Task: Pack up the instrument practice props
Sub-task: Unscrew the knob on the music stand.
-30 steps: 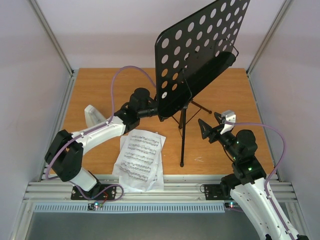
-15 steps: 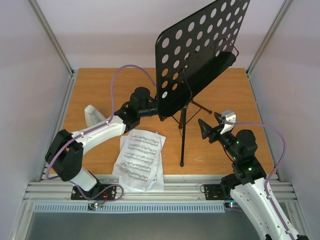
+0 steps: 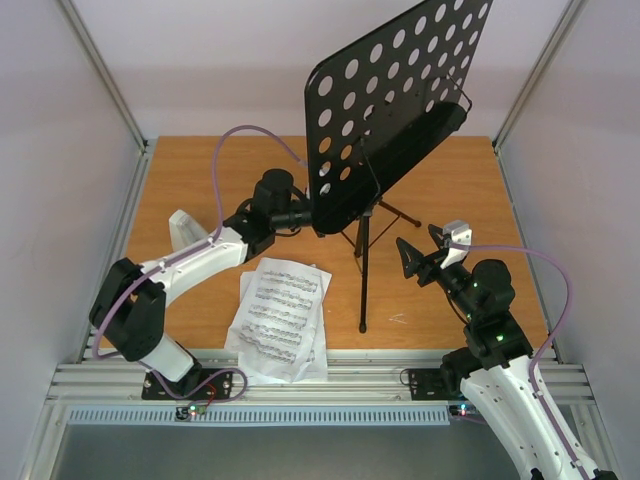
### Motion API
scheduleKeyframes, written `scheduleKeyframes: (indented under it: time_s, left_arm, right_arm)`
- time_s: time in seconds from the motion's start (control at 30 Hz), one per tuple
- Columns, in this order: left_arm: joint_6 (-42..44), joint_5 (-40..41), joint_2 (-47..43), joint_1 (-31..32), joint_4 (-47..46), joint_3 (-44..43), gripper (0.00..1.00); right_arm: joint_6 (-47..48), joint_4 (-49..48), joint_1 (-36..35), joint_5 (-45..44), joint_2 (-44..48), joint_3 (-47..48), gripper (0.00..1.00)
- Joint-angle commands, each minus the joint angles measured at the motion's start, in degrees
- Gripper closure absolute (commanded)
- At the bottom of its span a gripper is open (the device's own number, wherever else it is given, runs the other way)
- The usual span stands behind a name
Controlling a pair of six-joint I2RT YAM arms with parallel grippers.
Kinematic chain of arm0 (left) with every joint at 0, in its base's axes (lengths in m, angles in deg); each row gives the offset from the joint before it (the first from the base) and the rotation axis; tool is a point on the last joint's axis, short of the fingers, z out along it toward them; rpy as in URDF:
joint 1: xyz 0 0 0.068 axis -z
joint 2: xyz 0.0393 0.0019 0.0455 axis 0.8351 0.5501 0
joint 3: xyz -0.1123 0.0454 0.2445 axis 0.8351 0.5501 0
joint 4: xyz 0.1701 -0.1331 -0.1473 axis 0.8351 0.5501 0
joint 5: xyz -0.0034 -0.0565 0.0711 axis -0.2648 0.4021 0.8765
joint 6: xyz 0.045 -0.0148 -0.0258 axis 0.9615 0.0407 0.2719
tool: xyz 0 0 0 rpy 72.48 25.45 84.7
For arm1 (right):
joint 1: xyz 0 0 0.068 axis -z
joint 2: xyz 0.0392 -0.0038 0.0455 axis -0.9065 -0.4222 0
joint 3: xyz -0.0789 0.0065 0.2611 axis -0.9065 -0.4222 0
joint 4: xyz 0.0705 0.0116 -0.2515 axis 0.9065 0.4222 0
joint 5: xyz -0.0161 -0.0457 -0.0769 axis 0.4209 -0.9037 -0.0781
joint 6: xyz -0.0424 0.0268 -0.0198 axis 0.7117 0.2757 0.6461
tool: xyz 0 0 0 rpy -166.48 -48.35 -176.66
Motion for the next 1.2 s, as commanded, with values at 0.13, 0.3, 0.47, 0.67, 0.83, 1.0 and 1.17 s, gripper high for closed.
scheduleKeyframes:
  time_s: [0.13,0.3,0.47,0.67,0.83,1.0,1.17]
  left_arm:
    - [-16.6,-2.6,1.6,-3.6,1.8,-4.5,0.81]
    - [-26.2,-6.8,3.4,-6.3,-2.4,-3.6,0.81]
    - [-29.1,-7.8,4.8,-6.7,-1.9,-4.3,0.81]
    - [-30.9,-8.8,5.6,-7.1,-0.8,-4.8,0.8]
    - [-33.5,-10.0,6.5,-7.3,-2.0,-4.8,0.79]
    - [-34.6,-10.1,6.4,-7.3,-2.5,-5.0,0.75]
    - [-32.1,-8.5,5.0,-7.3,-0.2,-5.5,0.6]
  right_arm:
    - [-0.5,-0.5,-0.4,0.1,0.7,-0.3,0.13]
    - [-0.5,-0.5,-0.3,0.2,0.7,-0.3,0.13]
    - [-0.5,-0.5,-0.3,0.1,0.8,-0.3,0.13]
    - [-0.5,-0.4,-0.3,0.0,0.8,-0.3,0.13]
    - [-0.5,-0.3,-0.3,-0.1,1.0,-0.3,0.13]
    - [-0.6,-0.1,-0.3,-0.5,1.4,-0.3,0.13]
    - [-0.6,0.0,-0.3,-0.9,2.0,-0.3,0.13]
